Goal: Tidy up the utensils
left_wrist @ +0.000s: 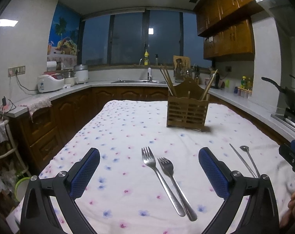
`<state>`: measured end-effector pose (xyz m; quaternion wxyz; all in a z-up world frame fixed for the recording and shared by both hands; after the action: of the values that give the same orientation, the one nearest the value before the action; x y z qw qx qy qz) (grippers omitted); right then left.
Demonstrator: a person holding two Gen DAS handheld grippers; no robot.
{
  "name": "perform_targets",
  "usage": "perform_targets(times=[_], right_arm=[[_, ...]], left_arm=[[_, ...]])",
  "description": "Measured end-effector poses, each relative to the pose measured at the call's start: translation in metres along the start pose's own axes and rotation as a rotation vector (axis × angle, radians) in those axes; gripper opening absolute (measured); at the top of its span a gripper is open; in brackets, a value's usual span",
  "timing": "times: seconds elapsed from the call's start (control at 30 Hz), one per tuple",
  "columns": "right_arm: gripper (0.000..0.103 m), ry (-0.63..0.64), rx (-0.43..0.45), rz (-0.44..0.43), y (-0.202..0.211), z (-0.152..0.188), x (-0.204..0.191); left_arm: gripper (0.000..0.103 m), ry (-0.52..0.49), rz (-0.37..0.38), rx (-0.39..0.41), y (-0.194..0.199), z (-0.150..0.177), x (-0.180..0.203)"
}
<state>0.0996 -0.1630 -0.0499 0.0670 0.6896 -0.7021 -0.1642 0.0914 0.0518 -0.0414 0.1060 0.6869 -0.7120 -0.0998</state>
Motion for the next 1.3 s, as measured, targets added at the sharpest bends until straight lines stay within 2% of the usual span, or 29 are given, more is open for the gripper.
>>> perform_targets(times=[1.3], right_arm=[[0.103, 0.0, 0.0, 0.0, 0.001, -0.0006, -0.0007]], left_arm=[[0.102, -0.033, -0.009, 0.009, 0.0028, 0.0016, 0.0071]])
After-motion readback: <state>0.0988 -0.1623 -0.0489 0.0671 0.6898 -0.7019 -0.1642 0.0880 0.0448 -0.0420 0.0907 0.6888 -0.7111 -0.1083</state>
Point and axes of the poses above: each gripper's, at about its wrist camera, not at the fingertips, and y roughly against the way its jaws point, x to its right, z to its underside, the point moved 9 cm from there along -y, roughly the way its jaws point, and after that the axes turned 4 degrees about x, right-handed, at the moved point
